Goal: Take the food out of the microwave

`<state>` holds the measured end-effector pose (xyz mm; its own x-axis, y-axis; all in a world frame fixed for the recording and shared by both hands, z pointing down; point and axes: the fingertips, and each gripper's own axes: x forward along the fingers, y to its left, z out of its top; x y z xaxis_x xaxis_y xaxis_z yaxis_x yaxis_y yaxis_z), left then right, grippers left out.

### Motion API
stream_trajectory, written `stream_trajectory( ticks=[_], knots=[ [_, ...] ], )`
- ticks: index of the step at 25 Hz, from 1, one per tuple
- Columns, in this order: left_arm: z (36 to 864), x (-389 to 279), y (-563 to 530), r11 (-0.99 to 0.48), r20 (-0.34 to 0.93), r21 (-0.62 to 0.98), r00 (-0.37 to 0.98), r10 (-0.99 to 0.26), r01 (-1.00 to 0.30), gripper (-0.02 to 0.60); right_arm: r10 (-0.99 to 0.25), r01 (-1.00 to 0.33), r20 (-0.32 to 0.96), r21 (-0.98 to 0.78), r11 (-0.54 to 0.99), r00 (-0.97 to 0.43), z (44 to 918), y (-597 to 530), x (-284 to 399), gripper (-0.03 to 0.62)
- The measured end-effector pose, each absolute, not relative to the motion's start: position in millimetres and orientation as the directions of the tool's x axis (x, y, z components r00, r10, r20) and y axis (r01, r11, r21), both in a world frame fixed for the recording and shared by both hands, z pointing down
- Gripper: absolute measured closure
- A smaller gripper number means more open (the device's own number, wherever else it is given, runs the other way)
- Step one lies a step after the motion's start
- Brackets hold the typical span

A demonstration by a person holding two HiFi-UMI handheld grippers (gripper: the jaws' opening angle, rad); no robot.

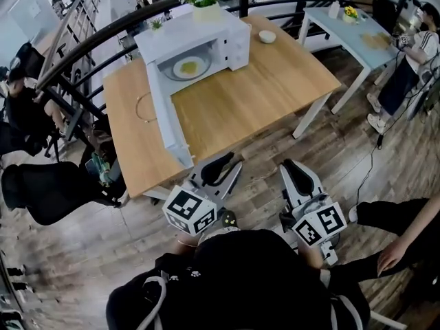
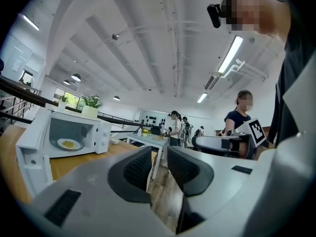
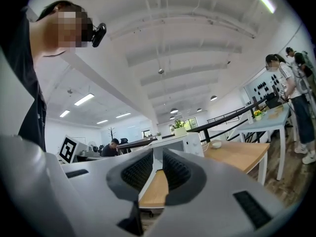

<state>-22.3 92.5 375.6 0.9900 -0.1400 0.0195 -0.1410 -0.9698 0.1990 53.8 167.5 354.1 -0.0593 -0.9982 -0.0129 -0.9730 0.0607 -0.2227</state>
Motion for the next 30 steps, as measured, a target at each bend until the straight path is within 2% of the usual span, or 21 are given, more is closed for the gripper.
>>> stream_trajectory(
  ticks=[18,24,30],
  knots=[
    [391.1,-23.4,17.5,-0.952,0.031,0.212,0.975,-0.218,-0.220,0.499,-0.993,-0.971,0.036,-0.214,0.104,-0.114,360.2,75.1,51.9,0.511],
    [389.3,-13.4,12.4,-0.937,0.029,0.234,0.965,-0.259,-0.258,0.499,-0.980,-0.952,0.009,-0.240,0.191,-0.199,358.6,39.6,55.2,0.511],
    [383.6,5.9,-21.6,-0.901,0.028,0.236,0.929,-0.369,-0.365,0.500,-0.944,-0.913,-0.010,-0.253,0.320,-0.329,354.2,-13.7,71.9,0.511]
  ],
)
